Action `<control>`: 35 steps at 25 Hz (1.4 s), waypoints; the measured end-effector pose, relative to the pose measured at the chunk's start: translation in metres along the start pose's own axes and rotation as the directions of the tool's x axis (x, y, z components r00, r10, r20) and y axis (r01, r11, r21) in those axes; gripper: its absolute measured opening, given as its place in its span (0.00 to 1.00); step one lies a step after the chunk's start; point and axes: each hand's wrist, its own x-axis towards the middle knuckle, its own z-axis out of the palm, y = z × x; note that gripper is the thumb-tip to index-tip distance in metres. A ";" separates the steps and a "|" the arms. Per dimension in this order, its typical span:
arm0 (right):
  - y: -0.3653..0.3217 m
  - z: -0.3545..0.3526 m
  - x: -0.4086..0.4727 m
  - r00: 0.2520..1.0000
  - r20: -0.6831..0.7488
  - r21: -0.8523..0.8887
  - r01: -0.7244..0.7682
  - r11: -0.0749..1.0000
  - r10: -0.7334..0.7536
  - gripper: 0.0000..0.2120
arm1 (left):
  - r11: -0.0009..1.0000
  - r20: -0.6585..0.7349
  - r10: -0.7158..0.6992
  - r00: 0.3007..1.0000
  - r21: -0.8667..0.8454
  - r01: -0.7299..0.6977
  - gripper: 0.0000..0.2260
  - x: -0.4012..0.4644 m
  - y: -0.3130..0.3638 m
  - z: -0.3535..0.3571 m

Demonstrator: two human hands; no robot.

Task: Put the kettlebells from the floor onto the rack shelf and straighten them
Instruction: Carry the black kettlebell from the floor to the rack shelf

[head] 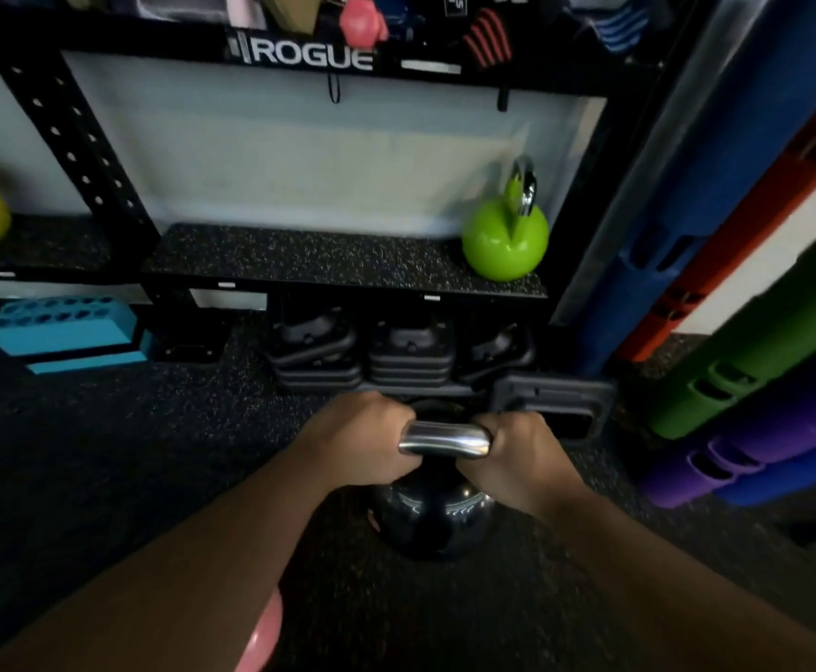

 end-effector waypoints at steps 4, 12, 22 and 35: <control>-0.005 0.007 0.109 0.999 0.031 -0.024 -0.009 1.000 0.010 0.04 | 0.998 0.012 -0.028 1.000 0.059 0.027 0.13 0.068 -0.076 -0.015; 0.020 0.002 0.324 0.988 -0.102 -0.031 0.112 0.993 -0.114 0.04 | 0.988 -0.016 -0.116 0.993 0.100 0.117 0.07 0.226 -0.192 -0.040; 0.080 -0.020 0.501 0.961 -0.242 -0.070 0.118 0.991 -0.132 0.09 | 0.974 -0.109 -0.205 0.973 0.072 0.213 0.09 0.402 -0.262 -0.014; 0.104 -0.030 0.582 0.993 -0.075 0.031 -0.094 0.995 0.096 0.05 | 0.929 -0.123 -0.348 0.929 -0.178 0.324 0.11 0.469 -0.293 0.003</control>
